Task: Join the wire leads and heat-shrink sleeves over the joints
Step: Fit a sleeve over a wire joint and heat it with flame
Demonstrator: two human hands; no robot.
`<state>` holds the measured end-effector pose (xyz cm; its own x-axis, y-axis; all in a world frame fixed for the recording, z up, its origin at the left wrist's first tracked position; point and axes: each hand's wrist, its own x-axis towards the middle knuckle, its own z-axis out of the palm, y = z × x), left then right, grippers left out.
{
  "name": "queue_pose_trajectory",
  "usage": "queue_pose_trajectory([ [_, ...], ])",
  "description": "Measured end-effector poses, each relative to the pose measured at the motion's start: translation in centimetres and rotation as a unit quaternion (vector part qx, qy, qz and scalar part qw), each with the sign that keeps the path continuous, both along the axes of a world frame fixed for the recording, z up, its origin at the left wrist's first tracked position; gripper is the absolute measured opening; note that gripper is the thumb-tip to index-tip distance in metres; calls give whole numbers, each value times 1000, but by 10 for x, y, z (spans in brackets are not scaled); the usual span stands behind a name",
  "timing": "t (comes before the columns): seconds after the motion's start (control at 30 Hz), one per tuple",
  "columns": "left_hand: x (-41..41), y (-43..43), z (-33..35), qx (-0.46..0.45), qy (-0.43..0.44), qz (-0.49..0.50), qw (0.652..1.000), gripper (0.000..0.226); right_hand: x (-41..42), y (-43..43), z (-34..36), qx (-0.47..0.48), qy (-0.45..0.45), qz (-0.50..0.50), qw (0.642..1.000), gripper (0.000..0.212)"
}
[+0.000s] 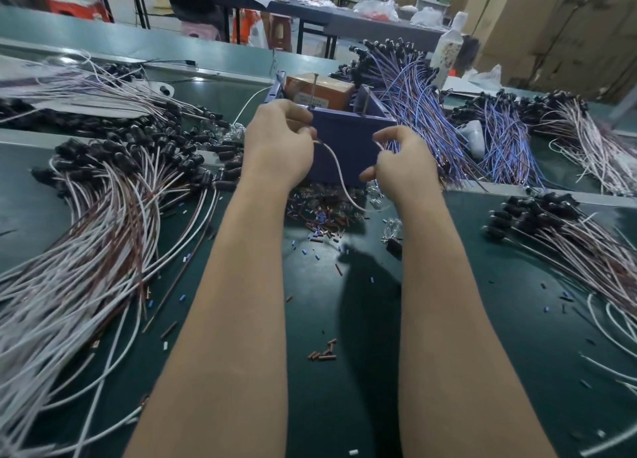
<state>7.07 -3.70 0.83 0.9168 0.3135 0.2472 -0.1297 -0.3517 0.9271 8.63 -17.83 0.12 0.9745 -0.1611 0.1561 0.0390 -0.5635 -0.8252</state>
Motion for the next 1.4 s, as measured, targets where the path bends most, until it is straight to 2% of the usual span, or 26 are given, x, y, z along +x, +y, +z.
queue_pose_trajectory([
  [0.07, -1, -5, 1, -12, -25, -18, 999, 21, 0, 2, 1, -3, 39, 32, 999, 37],
  [0.17, -2, -11, 1, -11, -57, -46, 997, 21, -1, 8, 0, 59, 92, 99, 989, 26],
  [0.23, -5, -16, 1, -16, -76, -68, 995, 19, -1, 11, -1, 110, 112, 122, 980, 41],
  [0.3, -8, -20, 2, -45, -88, -100, 990, 19, 0, 14, -1, 168, 114, 119, 972, 47],
  [0.4, -11, -23, 3, -83, -99, -147, 981, 24, 0, 16, 0, 257, 104, 117, 954, 43],
  [0.47, -8, -24, -1, -82, -87, -155, 981, 23, 0, 15, 0, 277, 75, 113, 951, 37],
  [0.6, -1, -24, -8, 56, -37, -118, 991, 15, 3, 11, 1, 303, -6, 63, 951, 22],
  [0.7, 2, -23, -11, 149, 20, -68, 986, 13, 5, 12, 0, 352, -37, 54, 934, 22],
  [0.77, 2, -22, -10, 209, 71, -47, 974, 12, 6, 14, -2, 347, -56, 50, 935, 22],
  [0.83, 0, -23, -7, 227, 93, -50, 968, 15, 7, 15, -3, 344, -68, 50, 935, 23],
  [0.97, 0, -32, -3, 218, 92, -67, 969, 21, 7, 20, -2, 347, -70, 59, 933, 24],
  [1.1, 3, -37, -8, 193, 116, -44, 973, 21, 6, 22, -1, 331, -54, 47, 941, 28],
  [1.3, 7, -31, -18, 96, 118, 2, 988, 21, 3, 21, 1, 318, -57, 26, 946, 33],
  [1.4, 6, -28, -17, 70, 107, 16, 992, 18, 1, 19, 2, 325, -72, -5, 943, 12],
])
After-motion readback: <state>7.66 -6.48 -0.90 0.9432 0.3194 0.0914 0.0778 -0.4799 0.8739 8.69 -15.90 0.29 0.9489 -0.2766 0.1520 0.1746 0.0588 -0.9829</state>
